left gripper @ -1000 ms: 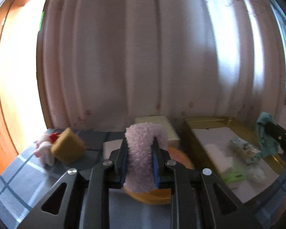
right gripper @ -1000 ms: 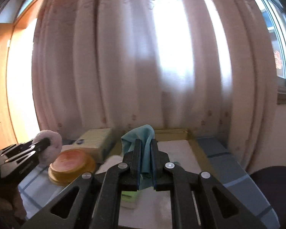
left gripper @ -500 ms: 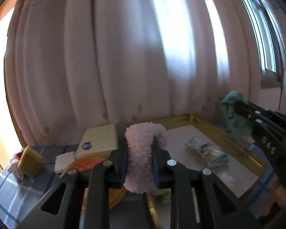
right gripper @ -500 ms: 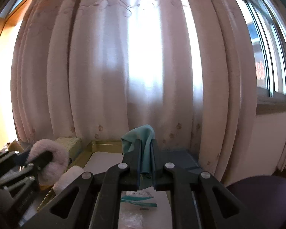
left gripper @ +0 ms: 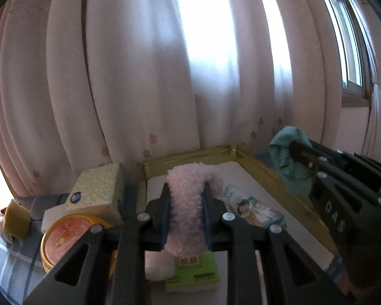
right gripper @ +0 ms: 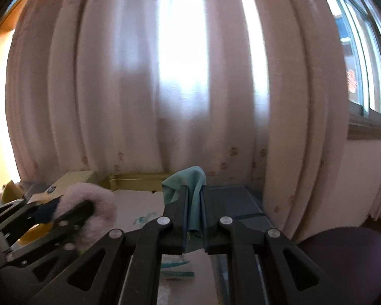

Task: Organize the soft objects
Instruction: 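Carry the pink pad and teal cloth into the gold tray and open both tools, then move both open tools back over the remaining items on the bench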

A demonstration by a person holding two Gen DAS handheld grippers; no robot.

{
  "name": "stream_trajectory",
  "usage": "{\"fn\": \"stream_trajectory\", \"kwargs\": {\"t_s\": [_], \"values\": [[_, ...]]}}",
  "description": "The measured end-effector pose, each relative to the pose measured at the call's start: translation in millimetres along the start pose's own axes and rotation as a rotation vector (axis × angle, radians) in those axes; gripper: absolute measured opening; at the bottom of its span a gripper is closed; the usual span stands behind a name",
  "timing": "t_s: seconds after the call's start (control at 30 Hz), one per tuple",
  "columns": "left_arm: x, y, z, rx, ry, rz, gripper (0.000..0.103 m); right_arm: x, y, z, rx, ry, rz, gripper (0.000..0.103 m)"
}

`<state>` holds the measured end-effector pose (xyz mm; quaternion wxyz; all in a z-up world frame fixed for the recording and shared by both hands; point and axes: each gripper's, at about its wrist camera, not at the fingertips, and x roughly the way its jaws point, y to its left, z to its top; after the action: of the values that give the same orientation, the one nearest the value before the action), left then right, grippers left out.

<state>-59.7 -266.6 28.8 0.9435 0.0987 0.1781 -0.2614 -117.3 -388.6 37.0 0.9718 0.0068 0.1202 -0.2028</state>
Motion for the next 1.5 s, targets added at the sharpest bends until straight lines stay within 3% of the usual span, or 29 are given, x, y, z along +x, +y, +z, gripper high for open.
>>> {"fn": "stream_trajectory", "kwargs": {"t_s": [0.23, 0.4, 0.5, 0.57, 0.7, 0.77, 1.27, 1.5], "values": [[12, 4, -1, -0.016, 0.063, -0.02, 0.02, 1, 1, -2, -0.004, 0.01, 0.009, 0.01], [12, -1, 0, 0.009, 0.063, -0.013, 0.022, 2, 3, 0, -0.013, 0.017, 0.019, 0.01], [12, 0, 1, 0.004, 0.068, -0.008, 0.035, 6, 2, 0, -0.013, 0.036, 0.022, 0.012], [10, -1, 2, 0.008, 0.061, -0.006, 0.046, 7, 3, 0, -0.018, 0.04, 0.025, 0.018], [5, -1, 1, 0.009, 0.037, 0.041, 0.074, 4, -3, 0, 0.016, 0.029, 0.027, 0.063], [3, -2, 2, 0.015, 0.019, 0.046, 0.085, 0, -1, 0, 0.007, 0.01, 0.042, 0.066], [4, -6, -1, 0.049, -0.004, 0.07, 0.086, 1, -1, 1, 0.002, 0.003, 0.035, 0.067], [-6, 19, -4, -0.066, -0.038, 0.083, 0.086, -10, -9, 1, 0.052, -0.026, -0.052, 0.066]]}}
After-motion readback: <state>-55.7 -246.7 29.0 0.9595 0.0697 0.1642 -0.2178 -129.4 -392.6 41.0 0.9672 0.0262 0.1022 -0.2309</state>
